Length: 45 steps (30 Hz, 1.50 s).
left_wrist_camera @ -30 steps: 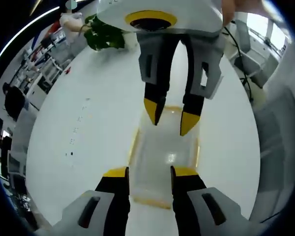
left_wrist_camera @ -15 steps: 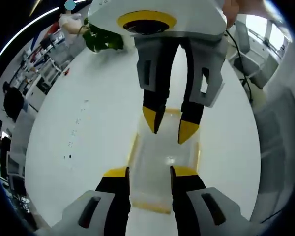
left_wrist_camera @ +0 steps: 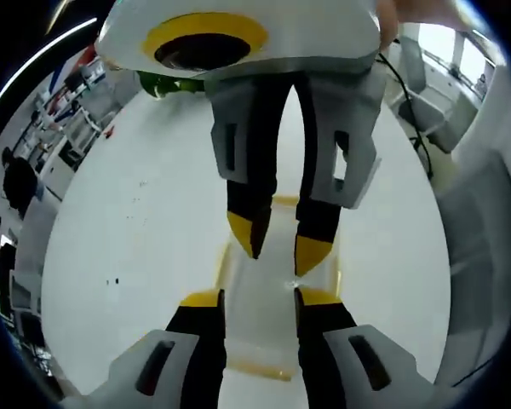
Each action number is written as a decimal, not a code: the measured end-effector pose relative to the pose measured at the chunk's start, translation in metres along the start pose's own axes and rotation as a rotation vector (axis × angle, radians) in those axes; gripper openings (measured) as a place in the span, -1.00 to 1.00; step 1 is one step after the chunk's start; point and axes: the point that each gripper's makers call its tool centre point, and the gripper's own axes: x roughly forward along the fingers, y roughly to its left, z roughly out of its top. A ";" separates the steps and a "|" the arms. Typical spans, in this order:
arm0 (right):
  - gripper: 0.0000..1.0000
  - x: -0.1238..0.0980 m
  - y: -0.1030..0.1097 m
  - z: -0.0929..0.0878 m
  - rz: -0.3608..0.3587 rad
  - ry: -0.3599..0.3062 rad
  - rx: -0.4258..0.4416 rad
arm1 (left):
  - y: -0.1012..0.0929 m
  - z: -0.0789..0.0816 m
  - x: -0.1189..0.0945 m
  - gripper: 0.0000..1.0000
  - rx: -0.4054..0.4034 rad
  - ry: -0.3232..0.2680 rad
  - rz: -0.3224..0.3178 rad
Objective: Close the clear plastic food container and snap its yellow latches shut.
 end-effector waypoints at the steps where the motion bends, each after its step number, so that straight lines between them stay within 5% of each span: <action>1: -0.66 0.000 0.000 0.000 -0.001 0.000 0.002 | -0.001 0.000 0.001 -0.40 0.000 0.000 -0.004; 45: -0.60 0.006 -0.030 0.014 -0.033 0.018 -0.037 | -0.034 -0.009 0.008 -0.39 0.001 0.001 -0.019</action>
